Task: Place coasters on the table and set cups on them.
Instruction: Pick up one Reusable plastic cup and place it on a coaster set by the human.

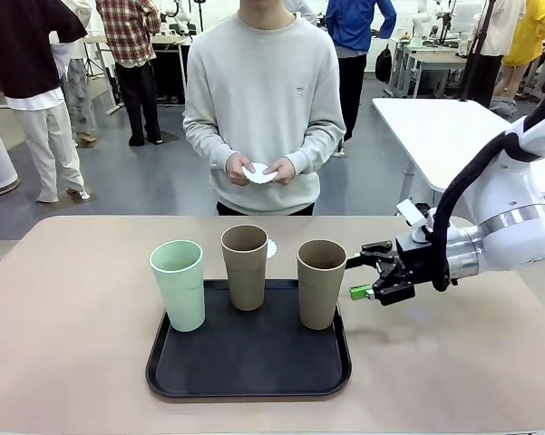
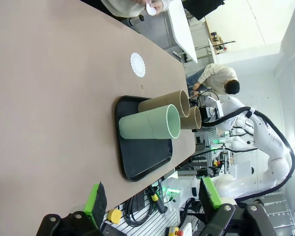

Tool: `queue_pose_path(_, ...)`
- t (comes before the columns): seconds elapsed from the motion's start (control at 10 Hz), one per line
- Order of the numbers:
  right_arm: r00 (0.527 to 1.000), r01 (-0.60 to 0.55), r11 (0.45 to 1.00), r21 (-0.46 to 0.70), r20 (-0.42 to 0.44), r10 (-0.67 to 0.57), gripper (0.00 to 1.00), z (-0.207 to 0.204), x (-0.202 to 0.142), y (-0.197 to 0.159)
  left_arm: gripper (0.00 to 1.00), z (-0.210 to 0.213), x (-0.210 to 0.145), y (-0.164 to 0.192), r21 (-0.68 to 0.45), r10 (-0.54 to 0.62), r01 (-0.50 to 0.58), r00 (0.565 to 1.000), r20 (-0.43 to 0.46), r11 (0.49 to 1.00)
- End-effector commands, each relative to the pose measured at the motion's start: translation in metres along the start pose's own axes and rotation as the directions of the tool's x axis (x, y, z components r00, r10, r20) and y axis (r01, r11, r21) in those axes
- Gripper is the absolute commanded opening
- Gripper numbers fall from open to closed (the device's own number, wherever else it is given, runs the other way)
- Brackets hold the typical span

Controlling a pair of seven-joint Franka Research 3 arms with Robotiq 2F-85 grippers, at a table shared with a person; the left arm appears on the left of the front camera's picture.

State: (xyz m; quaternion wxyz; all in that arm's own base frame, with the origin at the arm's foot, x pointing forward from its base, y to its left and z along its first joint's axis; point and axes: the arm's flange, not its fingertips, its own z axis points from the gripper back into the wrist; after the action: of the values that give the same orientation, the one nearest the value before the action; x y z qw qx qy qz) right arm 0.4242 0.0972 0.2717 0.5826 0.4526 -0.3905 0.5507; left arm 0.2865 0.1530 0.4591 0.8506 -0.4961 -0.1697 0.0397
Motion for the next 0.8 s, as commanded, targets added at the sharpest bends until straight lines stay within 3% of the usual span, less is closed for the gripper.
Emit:
queue_pose_path(0.0, 1.000, 0.025, 1.000, -0.008, 0.001, -0.025, 1.00, -0.010, 0.000, -0.009, 1.00, 0.001, -0.001, 0.002, -0.014, -0.013, 0.013, 1.000, 0.005, 1.000)
queue_pose_path(0.7, 0.999, 0.029, 0.998, 0.063, 0.014, -0.030, 1.00, -0.026, 0.003, -0.002, 1.00, 0.001, -0.001, 0.002, -0.014, -0.013, 0.013, 1.000, 0.005, 1.000)
